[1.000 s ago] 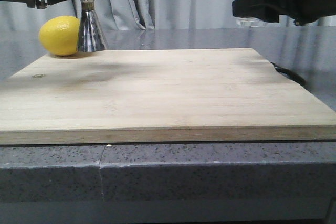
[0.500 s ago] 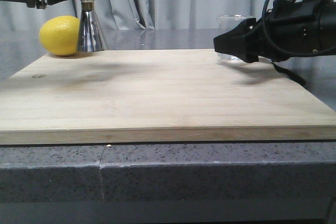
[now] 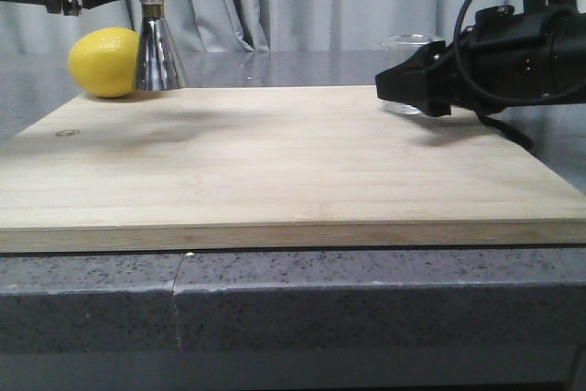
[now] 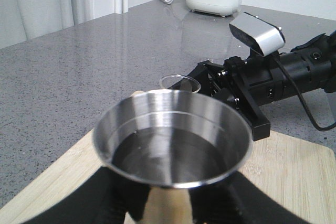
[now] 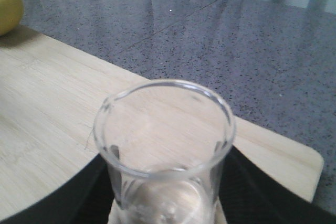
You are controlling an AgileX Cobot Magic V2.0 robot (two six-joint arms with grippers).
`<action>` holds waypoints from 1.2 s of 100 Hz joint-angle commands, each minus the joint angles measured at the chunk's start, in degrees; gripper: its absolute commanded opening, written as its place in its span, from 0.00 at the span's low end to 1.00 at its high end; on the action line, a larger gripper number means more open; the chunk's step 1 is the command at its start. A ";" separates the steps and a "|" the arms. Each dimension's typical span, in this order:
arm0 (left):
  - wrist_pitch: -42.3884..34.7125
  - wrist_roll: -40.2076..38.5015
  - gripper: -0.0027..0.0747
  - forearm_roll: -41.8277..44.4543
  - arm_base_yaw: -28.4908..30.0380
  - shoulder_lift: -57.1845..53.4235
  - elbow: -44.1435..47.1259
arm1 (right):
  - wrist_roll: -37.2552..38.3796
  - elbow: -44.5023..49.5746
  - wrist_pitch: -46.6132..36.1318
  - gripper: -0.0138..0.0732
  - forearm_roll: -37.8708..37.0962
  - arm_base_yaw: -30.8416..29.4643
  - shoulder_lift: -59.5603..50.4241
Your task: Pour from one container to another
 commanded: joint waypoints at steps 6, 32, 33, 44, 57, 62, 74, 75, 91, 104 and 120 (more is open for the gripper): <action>5.12 -0.38 0.34 -5.64 -0.50 -2.42 -1.81 | -0.59 -1.52 -3.52 0.60 1.34 -0.40 -2.04; 5.12 -0.38 0.34 -5.64 -0.50 -2.42 -1.81 | 3.24 -1.52 -2.67 0.77 1.34 -0.40 -2.59; 5.12 -0.38 0.34 -5.64 -0.50 -2.42 -1.81 | 3.70 -1.52 -2.54 0.78 1.34 -0.40 -2.75; 5.12 -0.38 0.34 -5.64 -0.50 -2.42 -1.81 | 5.29 -1.52 1.51 0.83 0.97 -0.40 -4.54; 5.12 -0.38 0.34 -5.64 -0.50 -2.42 -1.81 | 11.82 -1.52 8.97 0.83 -2.41 -0.40 -7.50; 5.12 -0.38 0.34 -5.64 -0.50 -2.42 -1.81 | 15.29 -1.52 10.66 0.83 -4.87 -0.40 -8.78; 5.12 -0.38 0.34 -5.64 -0.50 -2.42 -1.81 | 23.55 -1.52 15.15 0.83 -12.12 -0.18 -11.75; 5.12 -0.38 0.34 -5.64 -0.50 -2.42 -1.81 | 23.93 -1.52 15.52 0.83 -12.83 -0.18 -11.93; 5.12 -0.38 0.34 -5.64 -0.50 -2.42 -1.81 | 27.68 -1.05 22.86 0.82 -17.14 0.20 -16.60; 5.12 -0.38 0.34 -5.64 -0.50 -2.42 -1.81 | 27.83 1.23 24.27 0.82 -17.14 0.20 -20.51; 5.12 -0.38 0.34 -5.64 -0.50 -2.42 -1.81 | 28.25 4.92 24.55 0.82 -17.14 0.20 -25.25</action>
